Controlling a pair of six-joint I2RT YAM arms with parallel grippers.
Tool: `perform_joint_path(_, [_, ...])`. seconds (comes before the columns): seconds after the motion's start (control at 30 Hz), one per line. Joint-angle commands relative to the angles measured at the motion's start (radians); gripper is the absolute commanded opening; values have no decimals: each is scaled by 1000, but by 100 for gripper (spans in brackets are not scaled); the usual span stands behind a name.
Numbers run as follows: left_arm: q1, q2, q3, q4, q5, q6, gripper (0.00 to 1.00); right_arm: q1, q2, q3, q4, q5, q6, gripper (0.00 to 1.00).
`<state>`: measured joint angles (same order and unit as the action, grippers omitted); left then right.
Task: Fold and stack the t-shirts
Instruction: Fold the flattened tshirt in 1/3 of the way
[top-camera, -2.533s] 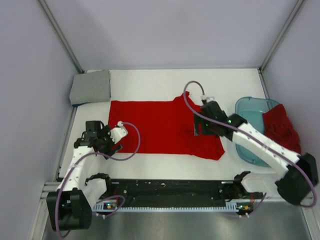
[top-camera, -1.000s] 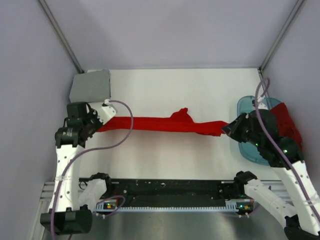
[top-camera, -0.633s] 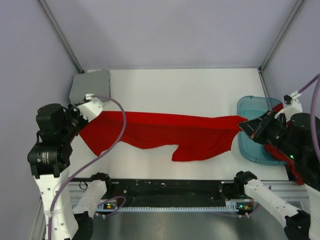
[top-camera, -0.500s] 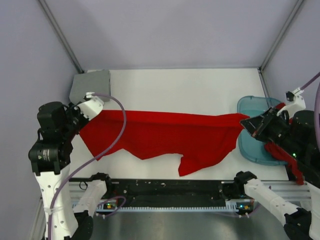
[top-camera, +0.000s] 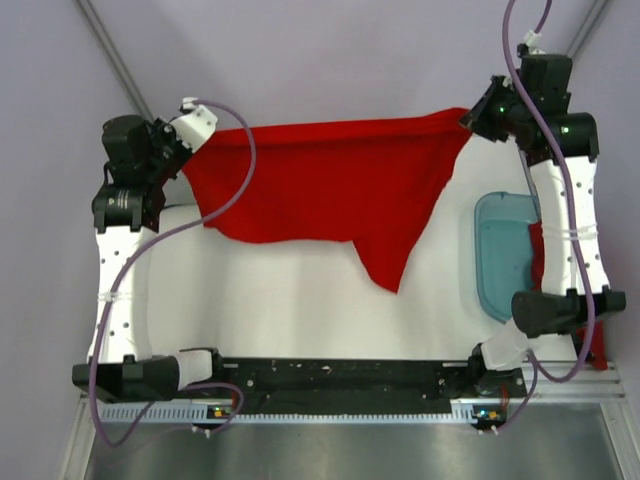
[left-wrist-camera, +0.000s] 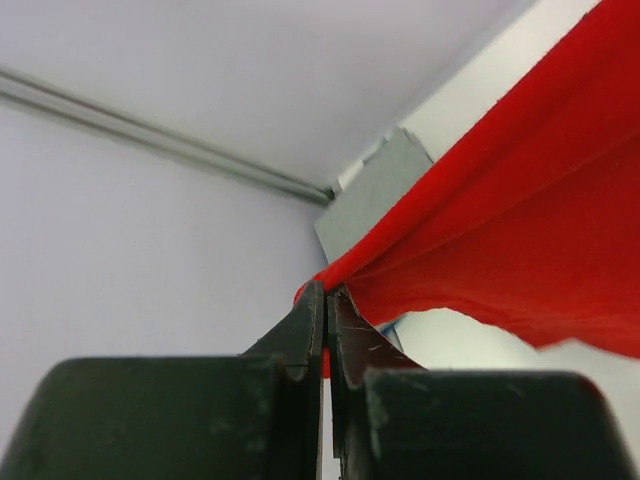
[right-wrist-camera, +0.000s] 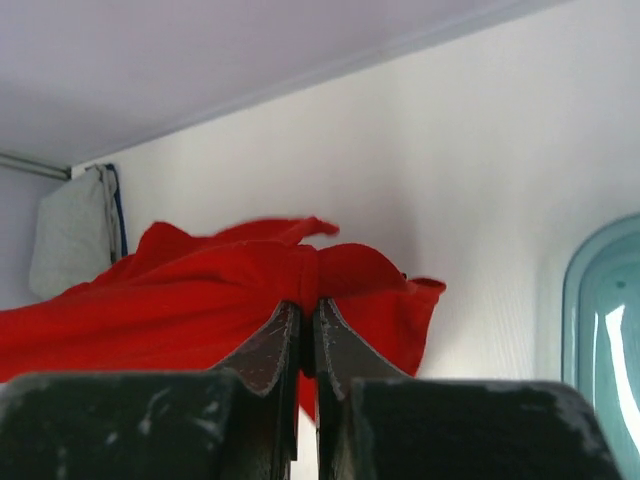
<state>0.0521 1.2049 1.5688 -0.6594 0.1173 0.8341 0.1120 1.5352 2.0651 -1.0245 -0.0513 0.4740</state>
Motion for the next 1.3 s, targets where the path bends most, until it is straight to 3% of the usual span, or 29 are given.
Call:
perform_joint_path(0.0, [3,86,146,224,-59,-26,0,-60,63,263,81,-51,-35,0])
perform_joint_path(0.1, [0,127,160,225,-41,-15,0,-87,39,228,81,-61,-40,0])
perform_joint_path(0.23, [-6,93,30,216,27,31,0,-86,-110,-73,87,-90,-77,0])
perform_joint_path(0.5, [-8,-76,-496,181,93,212,0,-77,-437,-966,165,-223,-9,0])
perform_joint_path(0.67, [-8,-149,-832,147,56,299,0,9,-541,-1331,201,-211,84,0])
perform_joint_path(0.93, [-3,-205,-1102,90,-76,390,0,253,-466,-1435,55,-197,221,0])
perform_joint_path(1.27, [34,-289,-1130,-138,-211,447,0,267,-546,-1525,-135,-243,224,0])
